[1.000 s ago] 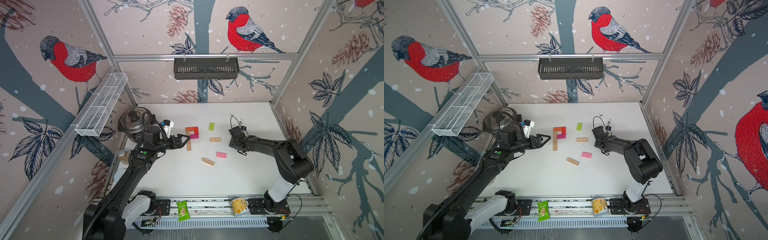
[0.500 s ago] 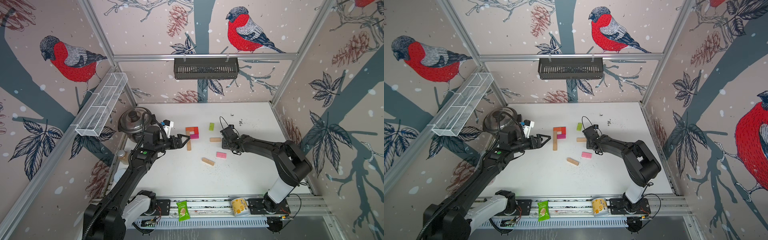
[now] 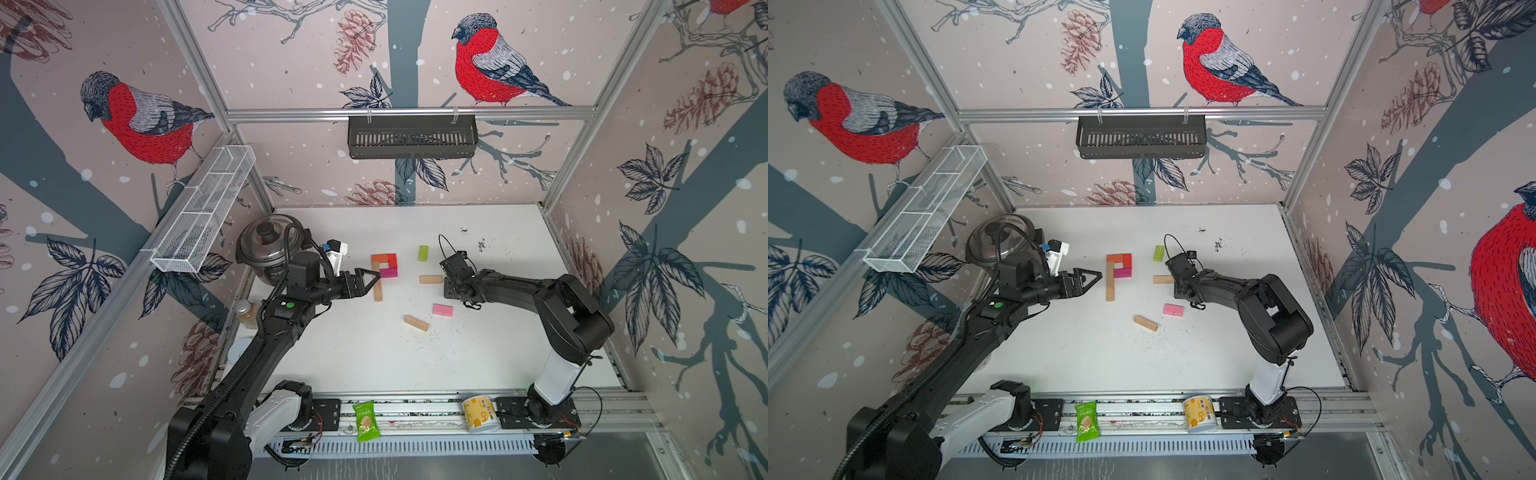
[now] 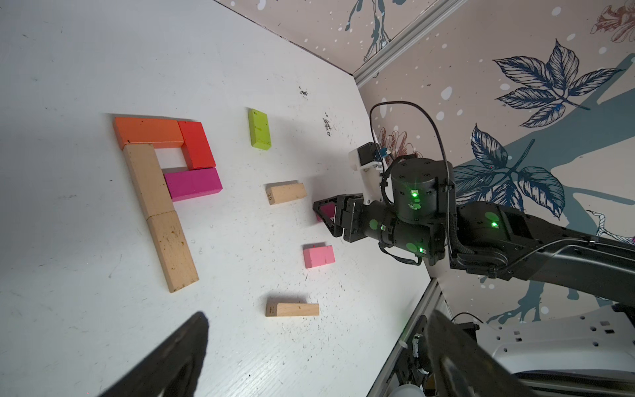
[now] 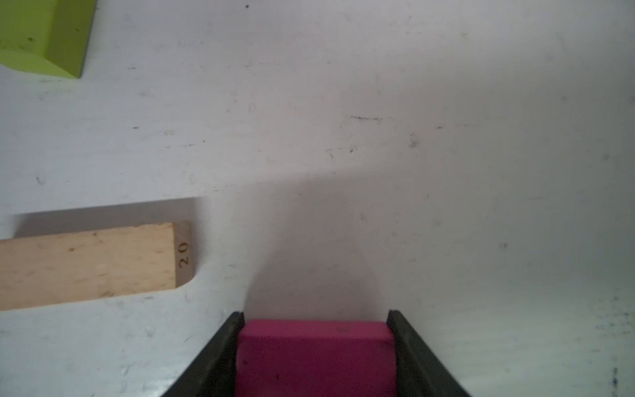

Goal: Assemble the letter p with building blocks
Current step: Place the building block at the center of the board.

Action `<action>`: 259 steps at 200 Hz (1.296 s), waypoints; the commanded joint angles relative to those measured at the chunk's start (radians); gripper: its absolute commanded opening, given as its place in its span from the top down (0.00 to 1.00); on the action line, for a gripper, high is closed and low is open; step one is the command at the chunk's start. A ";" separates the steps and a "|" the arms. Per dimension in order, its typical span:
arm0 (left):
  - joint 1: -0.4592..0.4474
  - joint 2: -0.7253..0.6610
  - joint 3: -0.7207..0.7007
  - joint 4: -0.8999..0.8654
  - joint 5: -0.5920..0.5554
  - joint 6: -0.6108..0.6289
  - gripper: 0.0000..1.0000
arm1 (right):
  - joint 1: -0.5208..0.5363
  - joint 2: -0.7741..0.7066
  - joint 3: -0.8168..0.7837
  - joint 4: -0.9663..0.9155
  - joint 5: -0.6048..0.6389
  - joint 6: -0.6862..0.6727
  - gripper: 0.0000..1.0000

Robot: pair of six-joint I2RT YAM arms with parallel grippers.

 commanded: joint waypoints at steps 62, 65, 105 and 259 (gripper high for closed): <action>0.002 -0.001 0.002 0.041 0.019 0.009 0.03 | -0.048 0.044 0.024 0.041 -0.024 -0.052 0.43; 0.002 -0.001 0.002 0.041 0.019 0.008 0.02 | -0.051 0.045 0.024 0.043 -0.027 -0.055 0.43; 0.002 0.000 0.003 0.041 0.019 0.008 0.02 | -0.064 0.058 0.023 0.055 -0.038 -0.080 0.42; 0.002 -0.002 0.003 0.039 0.020 0.009 0.02 | -0.072 0.006 0.045 0.038 -0.077 -0.089 0.19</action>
